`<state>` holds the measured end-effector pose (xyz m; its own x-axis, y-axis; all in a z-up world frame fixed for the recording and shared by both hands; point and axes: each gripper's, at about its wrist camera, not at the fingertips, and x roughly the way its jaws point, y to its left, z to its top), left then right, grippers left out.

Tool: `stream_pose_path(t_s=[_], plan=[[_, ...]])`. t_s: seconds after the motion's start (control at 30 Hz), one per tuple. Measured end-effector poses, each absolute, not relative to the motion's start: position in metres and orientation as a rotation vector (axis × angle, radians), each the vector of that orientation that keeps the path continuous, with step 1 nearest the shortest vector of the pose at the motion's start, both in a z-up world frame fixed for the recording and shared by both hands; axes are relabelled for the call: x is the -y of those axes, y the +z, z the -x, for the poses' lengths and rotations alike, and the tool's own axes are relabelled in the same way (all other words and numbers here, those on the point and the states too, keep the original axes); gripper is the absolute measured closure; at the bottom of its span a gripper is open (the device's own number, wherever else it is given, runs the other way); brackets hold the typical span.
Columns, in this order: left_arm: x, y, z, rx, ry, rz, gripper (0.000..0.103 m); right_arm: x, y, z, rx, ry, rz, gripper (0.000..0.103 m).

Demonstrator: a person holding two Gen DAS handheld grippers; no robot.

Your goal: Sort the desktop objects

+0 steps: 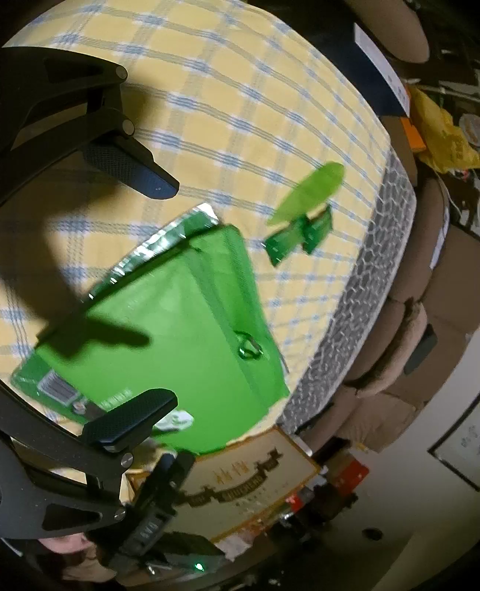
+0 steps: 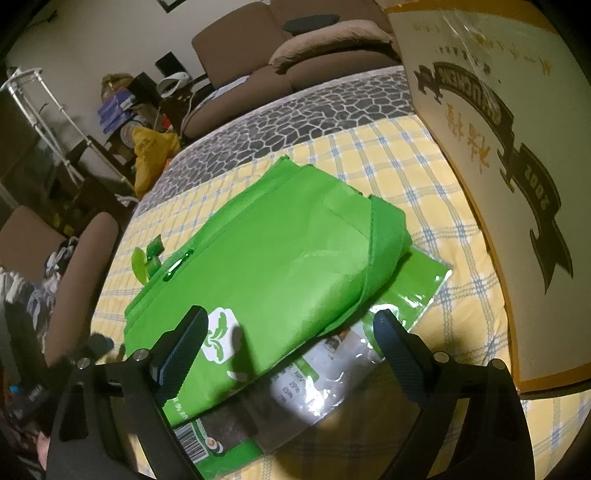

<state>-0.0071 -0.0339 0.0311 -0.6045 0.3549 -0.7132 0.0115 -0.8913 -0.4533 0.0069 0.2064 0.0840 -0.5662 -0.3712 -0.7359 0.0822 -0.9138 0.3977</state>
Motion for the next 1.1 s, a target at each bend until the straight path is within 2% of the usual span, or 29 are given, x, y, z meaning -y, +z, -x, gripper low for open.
stream_pose_path(t_s=[0.13,0.2,0.33,0.4,0.43,0.57,0.67,0.73,0.87,0.97,1.03,1.1], plan=[[0.023,0.048,0.022,0.508,2.591,1.251,0.002,-0.201,0.085,-0.006,0.446,-2.520,-1.304,0.015],[0.017,0.054,0.031,0.462,2.576,1.242,0.008,-0.197,0.084,-0.007,0.413,-2.520,-1.315,0.016],[-0.002,0.057,0.058,0.333,2.547,1.284,0.011,-0.195,0.086,-0.008,0.376,-2.534,-1.318,0.017],[-0.010,0.054,0.070,0.283,2.535,1.314,0.022,-0.196,0.089,-0.009,0.357,-2.551,-1.308,0.018],[-0.013,0.052,0.076,0.268,2.525,1.329,0.023,-0.196,0.090,-0.009,0.350,-2.557,-1.305,0.018],[-0.031,0.045,0.093,0.191,2.496,1.354,0.024,-0.198,0.098,-0.008,0.321,-2.581,-1.290,0.018],[-0.046,0.036,0.101,0.111,2.463,1.384,0.033,-0.197,0.099,-0.008,0.313,-2.578,-1.285,0.018],[-0.053,0.032,0.105,0.056,2.471,1.394,0.033,-0.195,0.099,-0.009,0.308,-2.574,-1.287,0.018],[-0.054,0.027,0.112,0.052,2.461,1.410,0.035,-0.192,0.100,-0.009,0.300,-2.563,-1.290,0.018],[-0.051,0.027,0.113,0.050,2.471,1.398,0.051,-0.190,0.101,-0.008,0.293,-2.561,-1.287,0.018],[-0.047,0.029,0.112,0.054,2.485,1.384,0.066,-0.187,0.102,-0.008,0.291,-2.557,-1.284,0.018],[-0.045,0.031,0.112,0.030,2.508,1.379,0.092,-0.185,0.103,-0.008,0.286,-2.556,-1.281,0.018]])
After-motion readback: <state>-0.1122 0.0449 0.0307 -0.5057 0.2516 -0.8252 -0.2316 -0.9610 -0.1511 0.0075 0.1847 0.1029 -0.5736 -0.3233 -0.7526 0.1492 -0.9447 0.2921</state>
